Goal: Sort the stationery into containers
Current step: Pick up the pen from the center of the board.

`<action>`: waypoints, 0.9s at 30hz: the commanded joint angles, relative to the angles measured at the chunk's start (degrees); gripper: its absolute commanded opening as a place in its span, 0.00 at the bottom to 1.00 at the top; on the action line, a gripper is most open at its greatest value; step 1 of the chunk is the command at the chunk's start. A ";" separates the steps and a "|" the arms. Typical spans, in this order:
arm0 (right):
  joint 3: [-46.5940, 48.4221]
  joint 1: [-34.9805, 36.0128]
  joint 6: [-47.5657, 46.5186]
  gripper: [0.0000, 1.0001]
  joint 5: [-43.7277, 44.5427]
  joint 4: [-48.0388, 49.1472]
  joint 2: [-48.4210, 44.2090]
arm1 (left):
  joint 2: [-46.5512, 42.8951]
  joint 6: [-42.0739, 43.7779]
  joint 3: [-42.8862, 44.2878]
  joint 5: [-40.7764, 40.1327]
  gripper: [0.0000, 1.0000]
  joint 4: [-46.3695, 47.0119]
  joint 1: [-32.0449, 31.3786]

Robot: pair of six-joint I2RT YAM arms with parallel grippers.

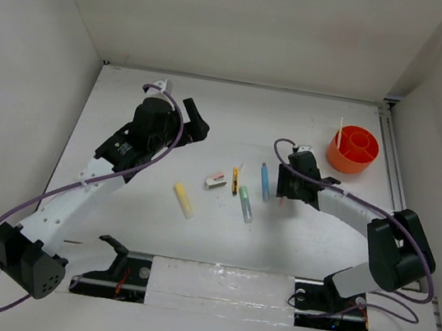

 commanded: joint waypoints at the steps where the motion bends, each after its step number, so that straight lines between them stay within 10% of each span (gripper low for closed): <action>1: 3.21 0.59 0.85 0.64 -0.47 3.70 0.46 | -0.18 0.83 2.54 -0.87 1.00 0.47 -0.03; 27: 5.58 -0.37 3.66 0.27 -4.50 1.06 10.04 | -1.24 1.88 2.54 -2.46 1.00 -0.59 -0.03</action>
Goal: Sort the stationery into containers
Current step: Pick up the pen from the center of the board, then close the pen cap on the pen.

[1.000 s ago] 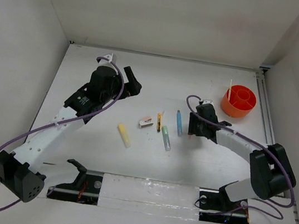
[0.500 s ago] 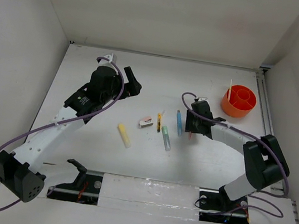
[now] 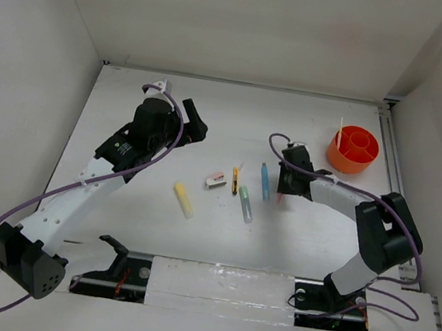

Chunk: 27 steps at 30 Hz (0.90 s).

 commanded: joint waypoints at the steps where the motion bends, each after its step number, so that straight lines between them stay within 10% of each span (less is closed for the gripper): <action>1: 0.38 -1.31 0.93 0.23 -2.76 0.52 1.89 | -1.24 1.10 2.52 -1.25 1.00 0.13 -0.03; 5: -1.37 -2.54 -0.29 0.00 -6.00 2.80 1.89 | -1.24 1.10 2.52 -1.25 1.00 0.13 -0.03; 12: -0.77 -3.60 -4.95 0.00 -8.39 6.59 -3.62 | 3.41 1.10 4.52 4.89 1.00 2.07 -0.03; 19: 1.87 -3.08 -7.67 0.00 1.88 -1.22 -20.92 | 29.05 2.15 30.41 0.23 1.00 -11.10 -5.57; 27: 2.05 -7.20 -13.74 0.00 1.73 -10.46 -40.63 | 48.49 8.82 38.73 6.58 0.98 -14.46 -6.18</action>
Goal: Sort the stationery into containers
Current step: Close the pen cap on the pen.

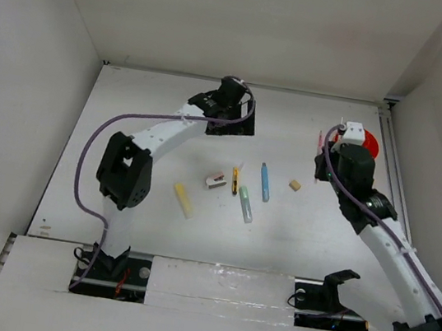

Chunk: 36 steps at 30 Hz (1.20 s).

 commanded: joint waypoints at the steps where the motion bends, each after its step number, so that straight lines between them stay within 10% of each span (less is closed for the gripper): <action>1: 0.50 -2.66 -4.04 0.00 -1.59 -4.41 -6.67 | 2.83 3.95 2.53 1.41 0.97 -4.97 -1.08; 17: -4.34 -6.35 -7.83 0.00 -11.97 -3.80 -15.22 | 17.06 7.74 12.46 -10.81 0.86 -11.47 -8.04; 36: -4.86 -7.41 -8.88 0.00 -13.91 -3.27 -14.69 | 19.88 12.13 11.41 -8.87 0.50 -9.37 -9.18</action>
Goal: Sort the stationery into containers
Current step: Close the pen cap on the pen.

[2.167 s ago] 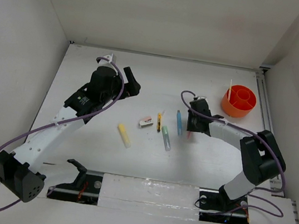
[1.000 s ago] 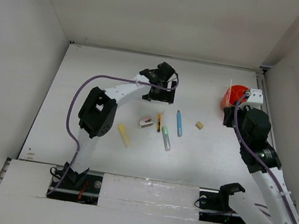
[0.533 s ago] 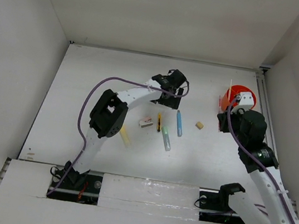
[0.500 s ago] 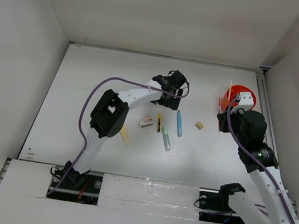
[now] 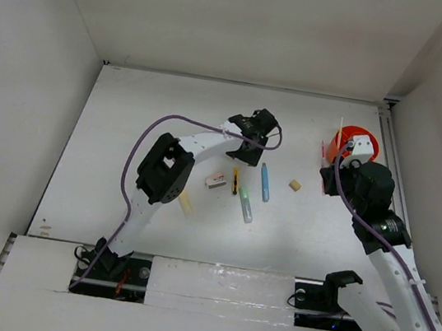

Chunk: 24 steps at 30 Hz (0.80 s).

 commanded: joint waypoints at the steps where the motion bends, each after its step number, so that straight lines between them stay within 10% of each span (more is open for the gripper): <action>1: -0.38 -0.72 -0.73 0.00 -0.67 1.56 -1.10 | 0.78 1.21 0.85 0.31 0.47 0.16 -0.26; 12: -1.53 -0.72 -0.73 0.00 -0.67 2.09 -1.62 | 2.63 1.21 -0.19 -0.31 0.42 -0.98 -1.32; 24: -1.53 -1.25 -0.73 0.00 -0.67 2.09 -2.68 | 4.39 -0.38 -0.73 -2.24 0.00 -2.73 -1.32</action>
